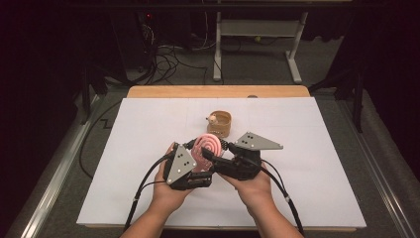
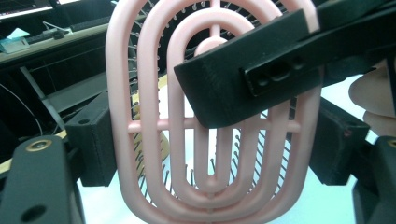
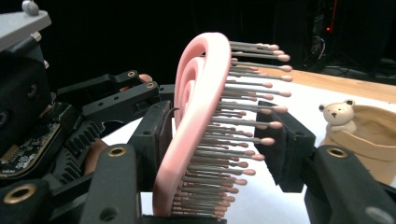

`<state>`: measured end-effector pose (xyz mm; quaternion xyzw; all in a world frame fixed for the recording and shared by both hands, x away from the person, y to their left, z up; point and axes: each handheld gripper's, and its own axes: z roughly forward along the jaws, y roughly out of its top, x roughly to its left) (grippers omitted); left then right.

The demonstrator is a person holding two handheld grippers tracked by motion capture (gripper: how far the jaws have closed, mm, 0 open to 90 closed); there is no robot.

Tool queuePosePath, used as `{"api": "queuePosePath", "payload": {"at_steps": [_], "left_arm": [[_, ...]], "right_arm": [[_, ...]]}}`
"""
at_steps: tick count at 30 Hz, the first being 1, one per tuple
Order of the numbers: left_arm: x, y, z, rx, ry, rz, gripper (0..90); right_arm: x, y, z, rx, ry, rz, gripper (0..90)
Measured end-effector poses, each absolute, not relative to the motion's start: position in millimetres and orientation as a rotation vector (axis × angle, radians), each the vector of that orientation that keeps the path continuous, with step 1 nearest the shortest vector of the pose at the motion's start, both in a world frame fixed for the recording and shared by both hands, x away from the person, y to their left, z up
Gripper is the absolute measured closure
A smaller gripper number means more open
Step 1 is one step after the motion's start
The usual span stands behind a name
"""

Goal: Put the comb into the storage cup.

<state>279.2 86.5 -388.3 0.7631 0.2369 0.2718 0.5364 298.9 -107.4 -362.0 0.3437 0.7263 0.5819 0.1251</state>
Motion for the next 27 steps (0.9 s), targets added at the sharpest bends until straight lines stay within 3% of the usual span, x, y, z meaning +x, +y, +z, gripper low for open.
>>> {"api": "queuePosePath", "payload": {"at_steps": [27], "left_arm": [[275.0, 83.5, -387.5, 1.828, 0.559, 0.704, 19.5]], "right_arm": [[296.9, -109.9, -357.9, 1.043, 2.147, 1.751, 61.9]]}}
